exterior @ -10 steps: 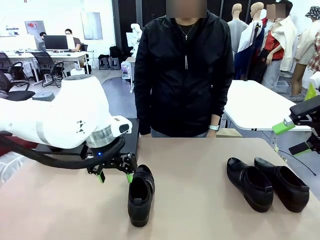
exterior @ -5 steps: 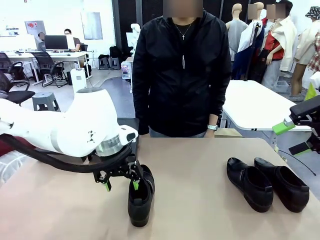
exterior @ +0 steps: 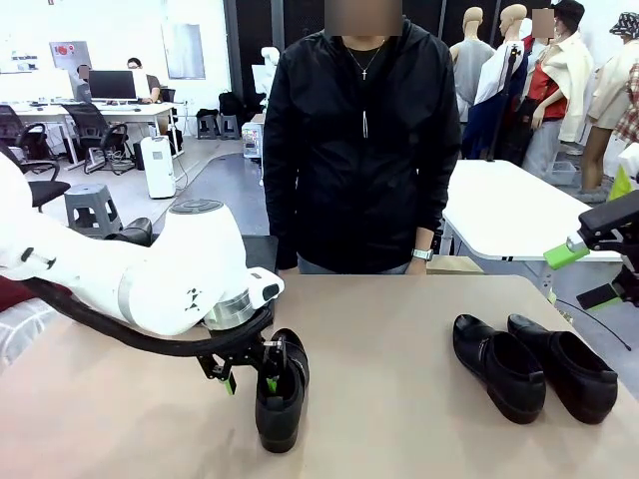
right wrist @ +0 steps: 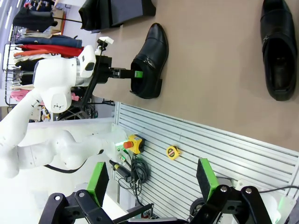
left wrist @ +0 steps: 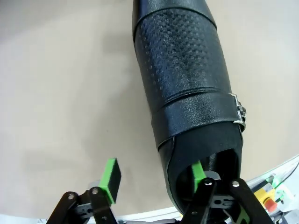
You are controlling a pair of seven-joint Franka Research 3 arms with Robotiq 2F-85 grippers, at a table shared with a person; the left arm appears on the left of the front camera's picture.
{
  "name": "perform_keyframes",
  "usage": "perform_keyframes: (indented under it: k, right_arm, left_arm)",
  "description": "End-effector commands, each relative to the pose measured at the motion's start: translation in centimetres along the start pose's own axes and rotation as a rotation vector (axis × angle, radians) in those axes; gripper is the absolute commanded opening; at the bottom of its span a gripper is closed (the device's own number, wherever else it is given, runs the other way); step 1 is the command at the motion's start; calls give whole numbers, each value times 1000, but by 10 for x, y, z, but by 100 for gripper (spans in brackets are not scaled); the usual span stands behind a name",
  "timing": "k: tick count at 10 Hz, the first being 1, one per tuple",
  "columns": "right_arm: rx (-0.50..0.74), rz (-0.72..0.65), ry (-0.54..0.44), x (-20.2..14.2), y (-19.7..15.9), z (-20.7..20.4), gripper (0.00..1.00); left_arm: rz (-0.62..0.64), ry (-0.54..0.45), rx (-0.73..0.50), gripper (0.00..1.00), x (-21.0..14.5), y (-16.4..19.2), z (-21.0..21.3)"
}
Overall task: Organize the shoes by placing them on the stand.
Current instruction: Place the Shoe from the middle of the table onto the Shoes Stand.
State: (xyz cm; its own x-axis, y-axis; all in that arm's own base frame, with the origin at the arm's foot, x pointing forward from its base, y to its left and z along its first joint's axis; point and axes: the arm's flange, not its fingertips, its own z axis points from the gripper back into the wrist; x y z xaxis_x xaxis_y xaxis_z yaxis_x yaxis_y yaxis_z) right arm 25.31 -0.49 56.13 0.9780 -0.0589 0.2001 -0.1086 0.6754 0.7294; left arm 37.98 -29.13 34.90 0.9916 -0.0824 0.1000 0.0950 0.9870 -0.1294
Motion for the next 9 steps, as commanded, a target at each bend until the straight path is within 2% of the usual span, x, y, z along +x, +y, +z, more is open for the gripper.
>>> perform_keyframes:
  k: [1,7,9]
  right_arm:
    - [33,26,-4,3,2,3,100]
    - [33,26,-4,3,2,3,100]
    - [33,26,-4,3,2,3,100]
  left_arm:
    - [26,-34,35,0,-1,-2,-2]
    - [-6,-31,0,0,-3,0,2]
    - [-29,-58,-31,0,-7,3,26]
